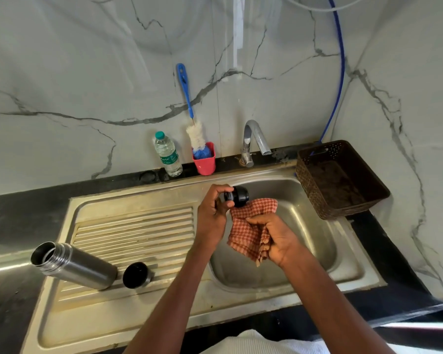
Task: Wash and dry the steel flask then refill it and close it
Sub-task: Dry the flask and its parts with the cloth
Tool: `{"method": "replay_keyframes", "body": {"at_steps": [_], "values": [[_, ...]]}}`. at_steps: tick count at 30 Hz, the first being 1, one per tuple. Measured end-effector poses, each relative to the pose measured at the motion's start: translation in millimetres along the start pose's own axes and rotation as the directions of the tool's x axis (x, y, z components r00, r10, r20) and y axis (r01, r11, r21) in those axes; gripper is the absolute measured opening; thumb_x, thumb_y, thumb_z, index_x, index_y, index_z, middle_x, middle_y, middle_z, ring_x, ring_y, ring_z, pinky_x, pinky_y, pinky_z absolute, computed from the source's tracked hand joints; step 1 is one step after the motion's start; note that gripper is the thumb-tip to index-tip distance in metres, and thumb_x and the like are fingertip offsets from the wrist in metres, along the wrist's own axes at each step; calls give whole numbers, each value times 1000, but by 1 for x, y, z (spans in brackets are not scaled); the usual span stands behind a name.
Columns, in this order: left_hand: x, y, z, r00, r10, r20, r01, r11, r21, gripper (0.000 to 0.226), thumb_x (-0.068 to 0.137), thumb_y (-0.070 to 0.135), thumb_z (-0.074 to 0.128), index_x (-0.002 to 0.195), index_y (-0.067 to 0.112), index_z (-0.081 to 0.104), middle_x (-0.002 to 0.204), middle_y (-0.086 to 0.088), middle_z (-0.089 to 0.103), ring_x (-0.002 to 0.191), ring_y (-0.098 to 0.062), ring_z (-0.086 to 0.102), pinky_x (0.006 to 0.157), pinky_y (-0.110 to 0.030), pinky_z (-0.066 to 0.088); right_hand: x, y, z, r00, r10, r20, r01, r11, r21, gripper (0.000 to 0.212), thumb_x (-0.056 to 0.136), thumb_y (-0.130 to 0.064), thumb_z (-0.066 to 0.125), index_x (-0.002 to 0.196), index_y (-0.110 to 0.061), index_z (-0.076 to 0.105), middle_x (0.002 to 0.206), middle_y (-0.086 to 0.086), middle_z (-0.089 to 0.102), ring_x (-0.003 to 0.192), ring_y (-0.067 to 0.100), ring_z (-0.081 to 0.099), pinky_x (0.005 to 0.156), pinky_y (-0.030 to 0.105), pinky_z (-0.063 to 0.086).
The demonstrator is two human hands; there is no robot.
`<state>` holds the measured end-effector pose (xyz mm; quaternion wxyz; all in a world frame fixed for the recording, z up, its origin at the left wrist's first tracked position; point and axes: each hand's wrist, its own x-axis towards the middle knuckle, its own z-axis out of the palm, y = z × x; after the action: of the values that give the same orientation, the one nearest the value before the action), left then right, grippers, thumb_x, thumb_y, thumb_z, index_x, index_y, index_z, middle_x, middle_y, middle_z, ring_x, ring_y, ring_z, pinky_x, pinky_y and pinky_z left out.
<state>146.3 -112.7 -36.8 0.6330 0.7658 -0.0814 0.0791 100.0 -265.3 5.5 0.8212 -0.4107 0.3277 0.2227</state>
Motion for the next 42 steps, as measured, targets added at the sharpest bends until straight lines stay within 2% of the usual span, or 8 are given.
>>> {"method": "replay_keyframes", "body": {"at_steps": [6, 9, 11, 15, 21, 27, 31, 42], "values": [[-15, -19, -5, 992, -122, -42, 121, 992, -20, 20, 93, 3, 67, 110, 13, 67, 108, -4, 74, 102, -15, 70, 86, -32, 55, -4, -8, -2, 879, -420, -227, 368, 899, -238, 13, 93, 0, 63, 95, -7, 73, 89, 15, 78, 71, 26, 75, 62, 46, 64], [-15, -14, -1, 966, -260, -1, 251, 935, -251, 18, 97, -5, 66, 112, 4, 69, 106, -11, 76, 96, -17, 71, 83, -33, 57, -3, -2, 0, 634, -771, 62, 493, 341, -800, 31, 90, 1, 62, 107, -21, 78, 96, -3, 79, 79, 12, 74, 74, 42, 64], [-13, -8, -1, 956, -289, 42, 284, 885, -370, 18, 97, -4, 66, 115, -2, 69, 105, -17, 76, 96, -23, 71, 83, -34, 59, -3, 4, 5, 618, -748, 242, 473, 108, -874, 55, 84, 8, 60, 122, -29, 74, 103, -19, 73, 91, -1, 68, 80, 21, 58], [-17, 3, -4, 944, -323, 65, 302, 769, -564, 23, 87, 3, 72, 111, 3, 70, 100, -7, 79, 96, -20, 73, 87, -32, 59, -2, -2, 13, 769, -633, 86, 432, 417, -800, 30, 94, 1, 57, 96, -24, 73, 77, -13, 70, 79, 10, 74, 63, 18, 56], [-9, 9, 2, 959, -284, -13, 256, 884, -391, 31, 88, -18, 66, 106, 6, 74, 103, -11, 80, 100, -23, 75, 88, -35, 59, -3, 14, 12, 532, -742, 409, 406, -201, -892, 73, 81, 7, 63, 146, -26, 55, 141, -9, 62, 111, 19, 59, 91, 30, 51], [-23, 0, 0, 941, -338, 32, 287, 740, -609, 28, 85, 5, 76, 112, 4, 71, 102, -8, 79, 99, -19, 72, 89, -29, 57, -17, -12, 29, 866, -500, -14, 296, 534, -792, 21, 95, -2, 54, 98, -16, 69, 91, 8, 74, 75, 17, 70, 55, 17, 51], [-23, 5, 1, 990, -139, -31, 116, 916, -384, 26, 90, -6, 69, 116, 0, 68, 115, -18, 75, 112, -25, 71, 96, -36, 57, -14, -8, 27, 943, -280, -182, 210, 922, -326, 22, 91, 8, 51, 106, 2, 67, 92, 26, 72, 68, 30, 74, 55, 38, 61], [-23, -10, -8, 922, 331, 200, -384, 841, 382, 45, 80, -17, 74, 115, 9, 77, 125, -8, 72, 118, -20, 65, 93, -32, 60, -23, 7, -1, 990, 40, -132, -43, 999, -21, 26, 91, 6, 50, 107, 6, 70, 95, 23, 77, 78, 35, 76, 71, 45, 63]]}}
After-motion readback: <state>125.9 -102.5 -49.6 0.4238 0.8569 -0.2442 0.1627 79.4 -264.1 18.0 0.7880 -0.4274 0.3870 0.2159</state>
